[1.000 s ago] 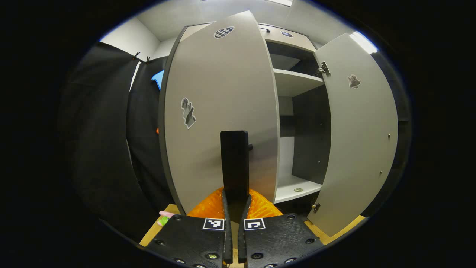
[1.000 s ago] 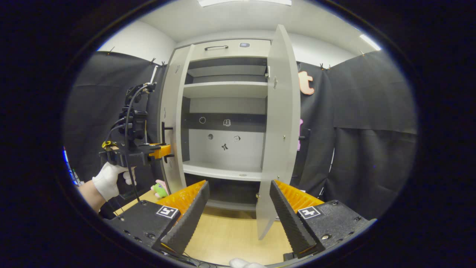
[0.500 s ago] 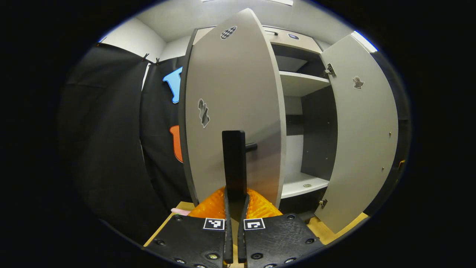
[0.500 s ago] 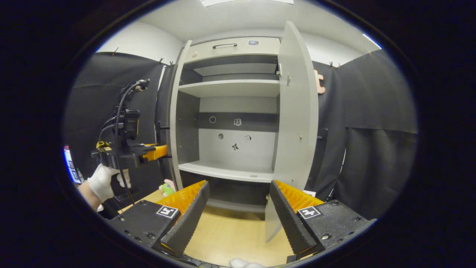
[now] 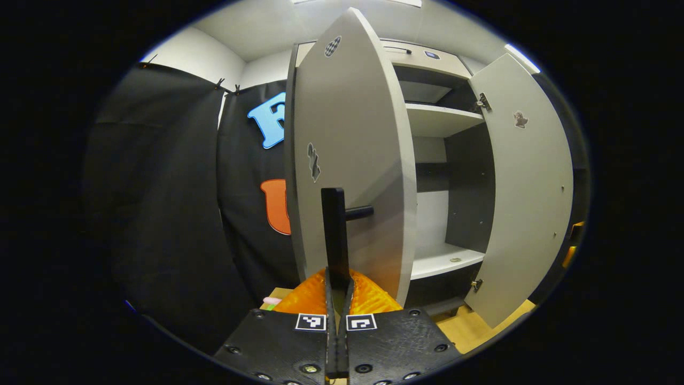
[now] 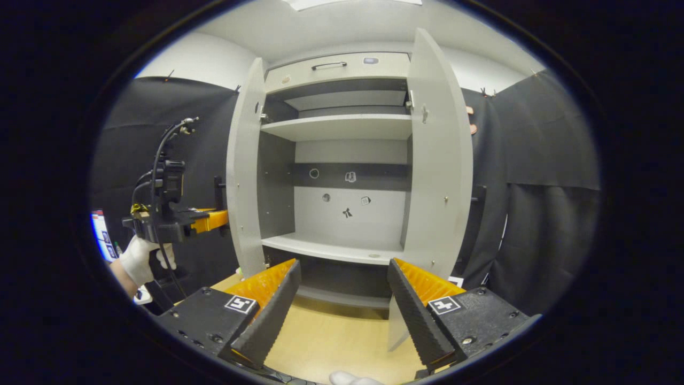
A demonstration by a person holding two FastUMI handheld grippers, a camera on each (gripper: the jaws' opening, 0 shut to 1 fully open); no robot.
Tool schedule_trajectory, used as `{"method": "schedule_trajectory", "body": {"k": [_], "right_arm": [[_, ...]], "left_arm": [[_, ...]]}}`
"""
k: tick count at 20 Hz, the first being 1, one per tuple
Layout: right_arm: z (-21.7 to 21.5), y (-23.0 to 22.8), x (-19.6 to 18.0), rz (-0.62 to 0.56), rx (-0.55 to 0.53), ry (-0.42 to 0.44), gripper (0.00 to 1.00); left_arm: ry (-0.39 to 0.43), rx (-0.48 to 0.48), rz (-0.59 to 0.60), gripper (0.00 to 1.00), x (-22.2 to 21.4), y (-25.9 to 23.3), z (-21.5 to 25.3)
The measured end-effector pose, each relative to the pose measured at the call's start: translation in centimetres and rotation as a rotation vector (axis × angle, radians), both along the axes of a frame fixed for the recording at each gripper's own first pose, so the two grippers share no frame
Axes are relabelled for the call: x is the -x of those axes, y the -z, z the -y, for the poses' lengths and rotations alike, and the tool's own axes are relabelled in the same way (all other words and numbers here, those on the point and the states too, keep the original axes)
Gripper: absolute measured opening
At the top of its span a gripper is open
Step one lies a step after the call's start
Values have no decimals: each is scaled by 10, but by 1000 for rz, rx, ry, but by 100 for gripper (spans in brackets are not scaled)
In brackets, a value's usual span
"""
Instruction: Open the right door of the double-door shoe cabinet with the right hand, and open the left door with the left hand.
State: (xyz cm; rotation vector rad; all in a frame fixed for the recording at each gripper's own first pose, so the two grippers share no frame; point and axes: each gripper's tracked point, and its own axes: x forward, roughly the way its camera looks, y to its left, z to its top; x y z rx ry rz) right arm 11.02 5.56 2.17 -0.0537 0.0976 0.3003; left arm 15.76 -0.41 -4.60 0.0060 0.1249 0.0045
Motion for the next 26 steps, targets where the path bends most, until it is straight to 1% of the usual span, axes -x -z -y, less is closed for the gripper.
{"method": "schedule_trajectory", "body": {"k": [4, 6, 7, 8, 9, 10, 11, 12, 14, 21, 23, 26], "right_arm": [[-14, -3, -1, 12, 2, -20, 100], [-17, -3, -1, 15, 1, -24, 100], [-18, -3, -1, 15, -1, -26, 100], [-20, -2, -1, 13, -3, -28, 100], [-22, -2, -1, 10, -6, -29, 100], [-25, -2, -1, 6, -10, -34, 100], [-29, -1, -1, -3, -15, -41, 100], [-34, -1, 0, -8, -20, -49, 100], [-41, -4, 1, -2, -16, -61, 100], [-61, 5, 5, -23, -8, -88, 100], [-63, 6, 7, -28, -5, -91, 100], [-66, 6, 8, -32, -7, -93, 100]], "left_arm": [[4, 45, -3, 0, 3, 1, -5], [-10, 34, 0, 0, 5, 2, -13], [-19, 24, 4, 8, 5, 1, -19], [-27, 16, 11, 0, 7, 1, -25], [-33, 13, 22, 0, 5, -1, -29], [-42, 18, 25, 8, 3, 0, -34], [-49, 22, 25, 0, 2, 1, -38], [-54, 27, 25, 0, 3, 1, -42], [-32, 56, 27, 0, 4, 2, -42], [54, 86, 45, 0, 0, 2, -45], [64, 77, 49, 0, 0, 3, -44], [65, 34, 49, 1, -2, 2, -46]]}}
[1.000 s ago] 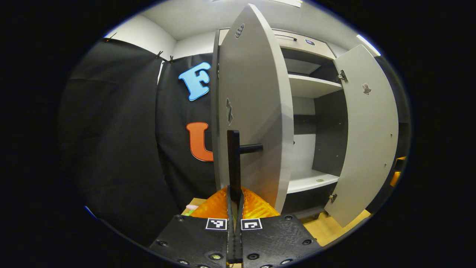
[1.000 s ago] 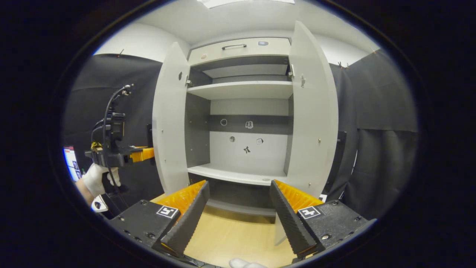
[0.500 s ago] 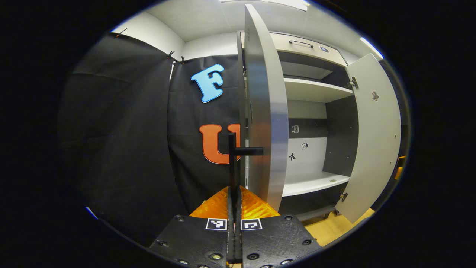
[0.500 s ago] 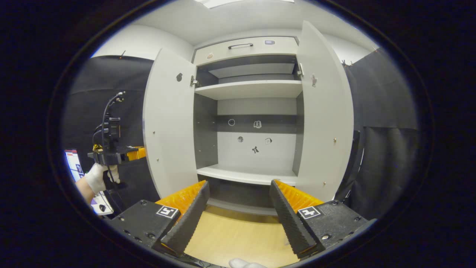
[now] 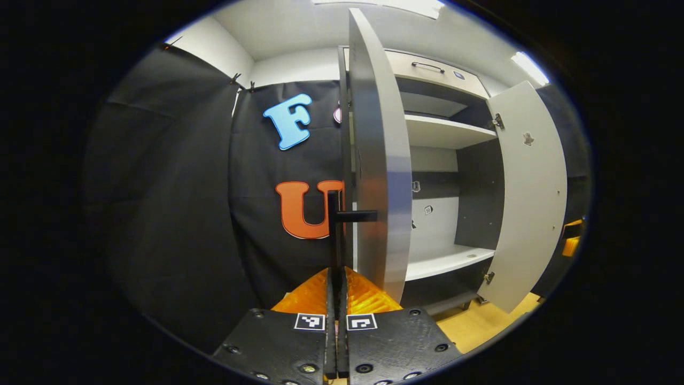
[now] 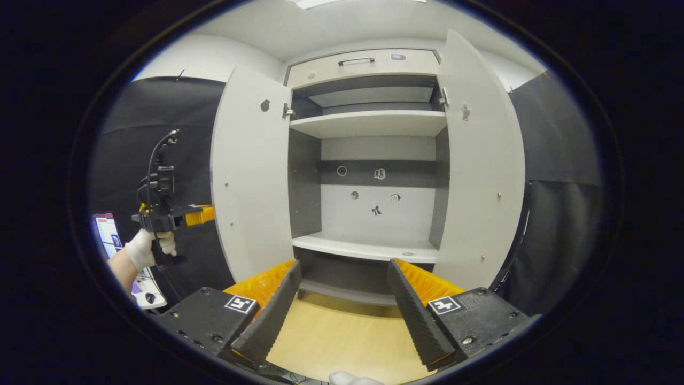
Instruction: Open the right door of the double-door shoe cabinet with the right hand, and open the left door with the left hand.
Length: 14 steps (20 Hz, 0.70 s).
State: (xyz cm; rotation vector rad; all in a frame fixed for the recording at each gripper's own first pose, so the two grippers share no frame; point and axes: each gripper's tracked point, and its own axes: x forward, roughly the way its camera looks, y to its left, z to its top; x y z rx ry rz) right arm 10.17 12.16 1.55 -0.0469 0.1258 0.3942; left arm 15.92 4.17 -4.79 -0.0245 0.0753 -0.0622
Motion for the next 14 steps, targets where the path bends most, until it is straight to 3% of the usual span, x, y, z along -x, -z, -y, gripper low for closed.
{"method": "schedule_trajectory", "body": {"k": [4, 7, 8, 9, 10, 11, 12, 14], "right_arm": [[0, 2, 2, -15, -13, -6, 100], [3, 2, 2, -16, -9, 2, 100], [5, 1, 1, -13, -8, 6, 100], [6, 0, 1, -11, -9, 9, 100], [7, 0, 1, -10, -10, 11, 100], [9, -1, 0, -10, -11, 13, 100], [10, -1, 0, -13, -12, 13, 100], [15, -5, -2, -5, -19, 22, 100]], "left_arm": [[-30, -4, -4, 3, 3, 0, -10], [-65, 24, -14, 49, 6, 3, -14], [-77, 33, -11, 46, 8, 2, -17], [-90, 39, -11, 71, 6, 2, -19], [-100, 34, -9, 66, 7, 2, -20], [-116, 21, -5, 75, 9, 2, -23], [-130, -2, -4, 90, 12, 2, -27], [-147, -73, 7, 93, 15, -1, -31]]}}
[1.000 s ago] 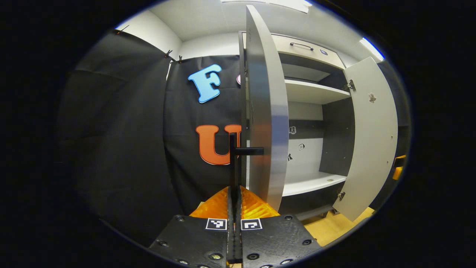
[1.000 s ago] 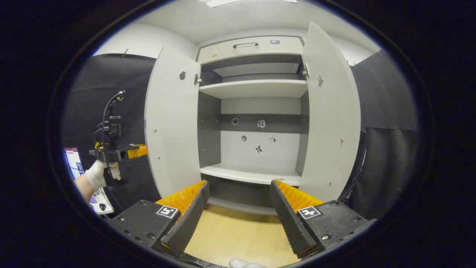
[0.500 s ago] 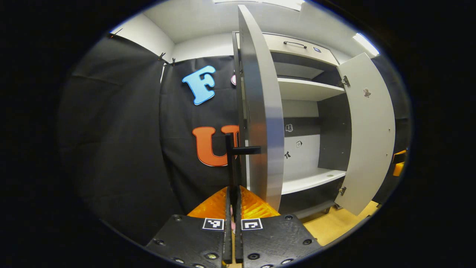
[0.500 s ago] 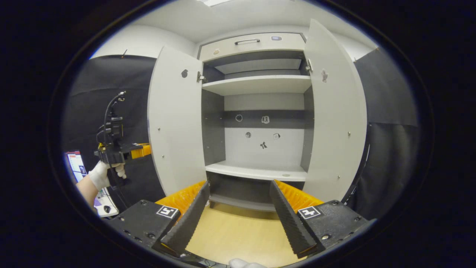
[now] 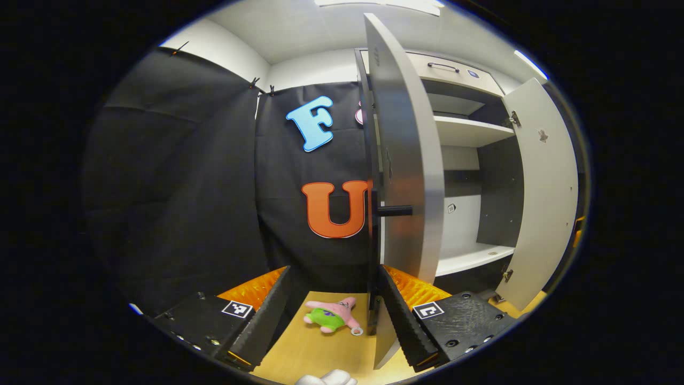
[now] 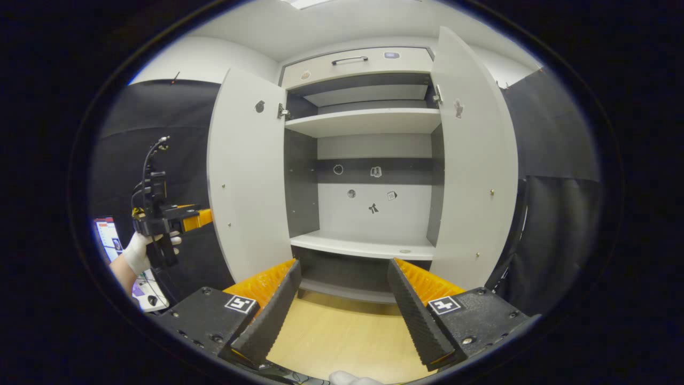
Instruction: Open the right door of the double-door shoe cabinet with the right hand, and open the left door with the left hand.
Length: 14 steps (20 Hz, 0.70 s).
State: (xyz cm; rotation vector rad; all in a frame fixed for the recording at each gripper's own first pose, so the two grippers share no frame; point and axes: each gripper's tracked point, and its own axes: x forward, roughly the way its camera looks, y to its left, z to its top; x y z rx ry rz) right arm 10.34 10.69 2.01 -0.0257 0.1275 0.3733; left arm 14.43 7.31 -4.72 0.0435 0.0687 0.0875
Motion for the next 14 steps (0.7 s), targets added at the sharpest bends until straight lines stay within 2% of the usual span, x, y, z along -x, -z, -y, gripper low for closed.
{"method": "schedule_trajectory", "body": {"k": [5, 9, 11, 14], "right_arm": [[11, -9, -5, 24, -5, 30, 100], [19, -16, -8, 40, -1, 50, 100], [24, -19, -10, 49, 2, 67, 100], [34, -21, -13, 57, 7, 103, 100]], "left_arm": [[-30, -92, -1, 96, 17, -12, -11], [-97, -51, 8, 96, 29, -27, -13], [-145, -63, 29, 96, 37, -40, -18], [-142, -58, 80, 96, 38, -60, -6]]}}
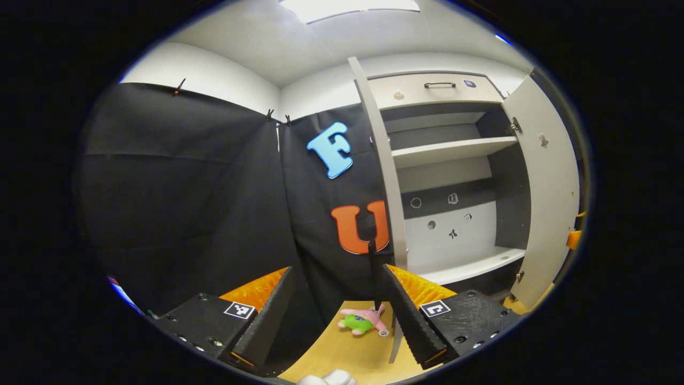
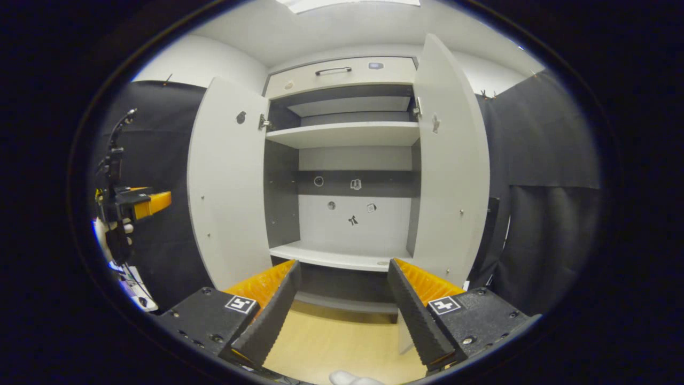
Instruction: Open the right door of the double-door shoe cabinet with the right hand, and open the left door with the left hand.
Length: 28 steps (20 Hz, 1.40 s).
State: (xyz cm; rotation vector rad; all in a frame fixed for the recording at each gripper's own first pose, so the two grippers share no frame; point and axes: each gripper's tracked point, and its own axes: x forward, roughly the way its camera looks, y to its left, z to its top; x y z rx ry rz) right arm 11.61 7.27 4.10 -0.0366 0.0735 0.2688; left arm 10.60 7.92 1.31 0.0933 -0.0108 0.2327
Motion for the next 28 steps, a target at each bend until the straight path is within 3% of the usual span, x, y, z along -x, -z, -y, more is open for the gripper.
{"method": "schedule_trajectory", "body": {"k": [7, 15, 28], "right_arm": [[23, -4, -4, 5, 0, 85, 100], [44, -5, -8, -3, -32, 162, 100], [45, -9, -8, 2, -31, 188, 100]], "left_arm": [[133, 38, 34, 96, -10, -8, 58], [217, 35, -16, 96, -19, 31, 136], [218, 49, -51, 96, -20, 54, 131]]}}
